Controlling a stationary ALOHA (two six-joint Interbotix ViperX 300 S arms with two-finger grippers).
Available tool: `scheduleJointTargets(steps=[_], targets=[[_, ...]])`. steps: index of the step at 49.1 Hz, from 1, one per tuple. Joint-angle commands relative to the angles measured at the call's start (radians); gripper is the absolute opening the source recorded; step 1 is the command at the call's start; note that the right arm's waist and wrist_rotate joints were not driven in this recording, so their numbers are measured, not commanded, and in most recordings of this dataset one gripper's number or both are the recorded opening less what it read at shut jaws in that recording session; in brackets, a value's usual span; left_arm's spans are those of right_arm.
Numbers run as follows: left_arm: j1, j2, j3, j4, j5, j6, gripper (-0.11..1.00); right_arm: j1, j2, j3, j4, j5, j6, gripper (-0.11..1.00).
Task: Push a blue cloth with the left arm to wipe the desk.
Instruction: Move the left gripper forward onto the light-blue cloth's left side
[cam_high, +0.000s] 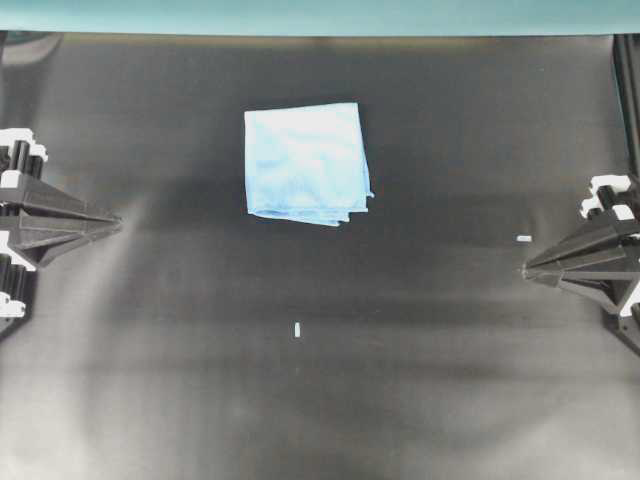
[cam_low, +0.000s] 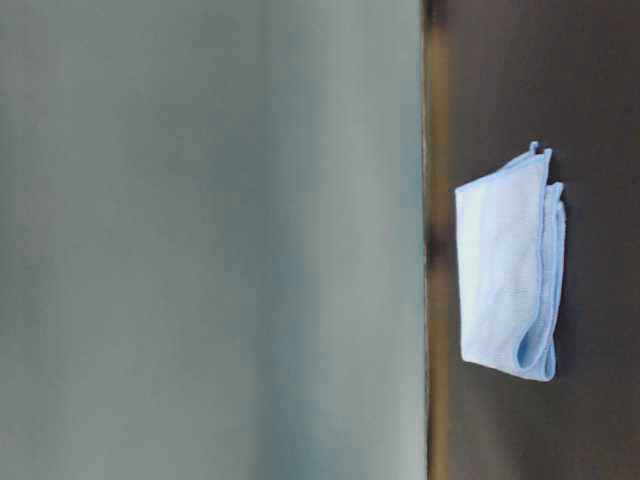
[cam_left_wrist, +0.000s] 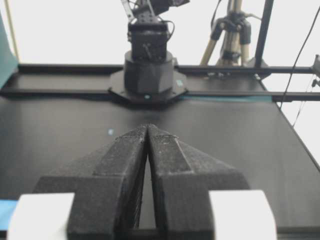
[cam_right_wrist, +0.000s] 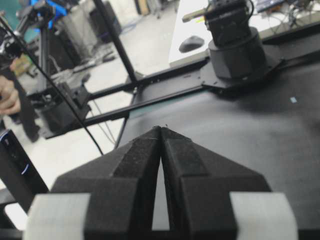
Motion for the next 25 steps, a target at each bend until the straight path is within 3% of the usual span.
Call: scheduleJointTargets(steps=[1, 4, 8, 12, 25], targets=[[0.006, 0.051, -0.014, 0.038, -0.008, -0.011, 0.06, 0.0, 0.014, -0.02, 0.002, -0.006, 0.0, 0.03], [0.014, 0.106, -0.028, 0.038, -0.008, -0.017, 0.05, -0.002, 0.014, -0.02, 0.002, 0.009, 0.002, 0.08], [0.021, 0.178, -0.057, 0.04, -0.008, -0.017, 0.0, 0.0, 0.015, -0.02, 0.002, 0.051, 0.0, 0.0], [0.035, 0.247, -0.094, 0.04, -0.012, -0.017, 0.0, 0.0, 0.015, -0.021, 0.008, 0.084, 0.002, 0.0], [0.164, 0.446, -0.186, 0.038, -0.052, -0.02, 0.0, 0.0, 0.014, -0.02, 0.014, 0.13, 0.0, 0.0]])
